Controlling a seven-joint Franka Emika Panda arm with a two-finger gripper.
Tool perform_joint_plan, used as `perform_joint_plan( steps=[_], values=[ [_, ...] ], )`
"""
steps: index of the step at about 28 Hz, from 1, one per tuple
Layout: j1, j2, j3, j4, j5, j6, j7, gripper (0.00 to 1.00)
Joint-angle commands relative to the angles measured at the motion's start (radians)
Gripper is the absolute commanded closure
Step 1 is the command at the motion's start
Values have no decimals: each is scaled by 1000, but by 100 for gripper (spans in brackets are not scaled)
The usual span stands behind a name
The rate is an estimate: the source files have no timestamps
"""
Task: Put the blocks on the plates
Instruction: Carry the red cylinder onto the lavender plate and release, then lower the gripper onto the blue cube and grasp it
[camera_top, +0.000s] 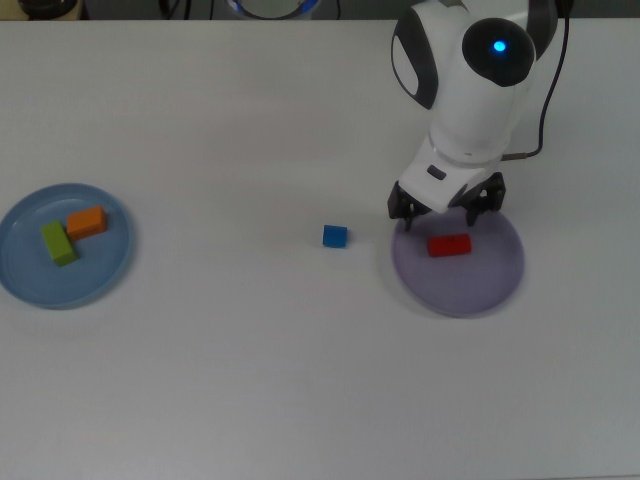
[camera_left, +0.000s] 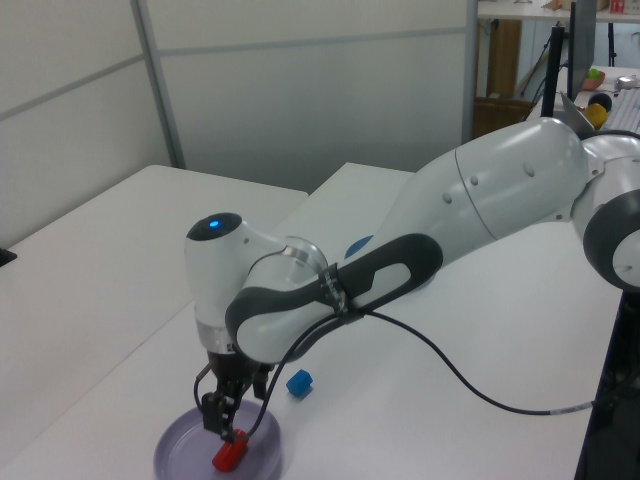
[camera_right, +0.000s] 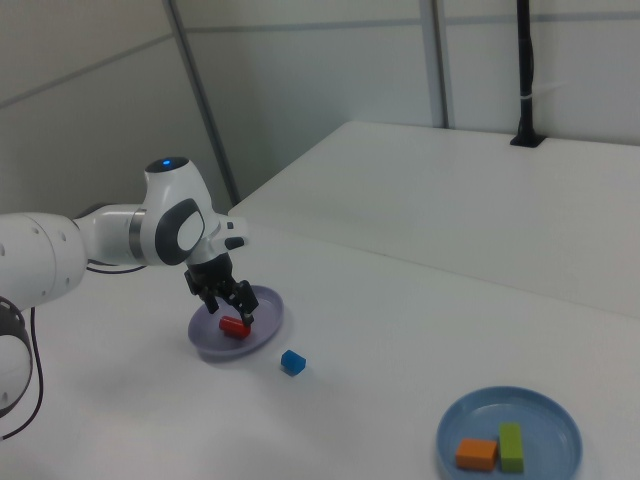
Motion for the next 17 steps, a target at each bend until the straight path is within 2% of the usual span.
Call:
perform_joint_plan(
  steps=[1,5,6,11,17],
  values=[
    [0,-67,-48,-52,-14,-94,32,0],
    [0,-75,-81,-52,-14,-145,32,0],
    [-1,-82,-97,-58,-14,-148,31,0],
    [-13,-84,-131,-92,-14,-131,-12,0],
    [-53,-75,-131,-113,-14,-108,-138,0]
  ],
)
